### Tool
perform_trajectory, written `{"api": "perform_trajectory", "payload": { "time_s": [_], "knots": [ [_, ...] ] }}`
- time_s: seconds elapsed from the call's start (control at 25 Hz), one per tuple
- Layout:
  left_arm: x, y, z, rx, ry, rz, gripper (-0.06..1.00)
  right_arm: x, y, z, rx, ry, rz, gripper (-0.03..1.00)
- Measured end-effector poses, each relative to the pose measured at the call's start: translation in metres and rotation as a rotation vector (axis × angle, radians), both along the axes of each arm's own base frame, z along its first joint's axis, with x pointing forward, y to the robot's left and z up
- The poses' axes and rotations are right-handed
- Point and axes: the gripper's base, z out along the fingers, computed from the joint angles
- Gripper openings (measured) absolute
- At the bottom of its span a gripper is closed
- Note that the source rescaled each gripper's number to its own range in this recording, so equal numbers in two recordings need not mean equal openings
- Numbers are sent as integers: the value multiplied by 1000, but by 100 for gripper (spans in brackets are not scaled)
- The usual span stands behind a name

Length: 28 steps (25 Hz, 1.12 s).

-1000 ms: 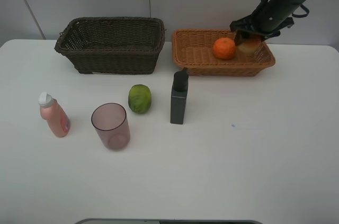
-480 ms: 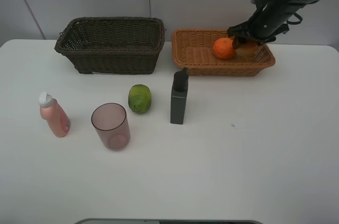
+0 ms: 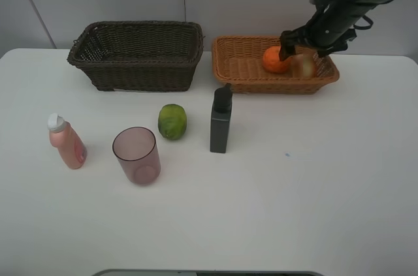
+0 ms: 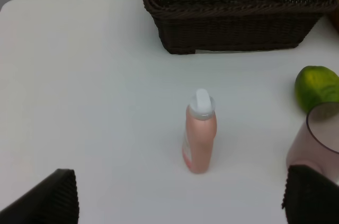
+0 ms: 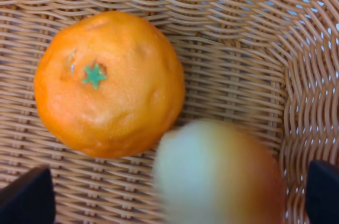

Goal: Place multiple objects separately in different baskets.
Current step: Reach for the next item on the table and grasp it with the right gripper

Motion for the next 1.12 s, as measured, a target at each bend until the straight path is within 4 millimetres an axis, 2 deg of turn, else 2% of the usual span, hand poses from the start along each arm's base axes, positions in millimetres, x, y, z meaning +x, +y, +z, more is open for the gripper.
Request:
{"api": "perform_trajectory", "payload": {
  "time_s": [0.36, 0.64, 1.12],
  "knots": [
    [0, 0, 0, 0, 0, 0, 99, -10, 17, 22, 0, -3, 40, 100],
    [0, 0, 0, 0, 0, 0, 99, -34, 50, 27, -33, 143, 128, 100],
    [0, 0, 0, 0, 0, 0, 99, -84, 94, 92, -44, 145, 146, 100]
  ]
}}
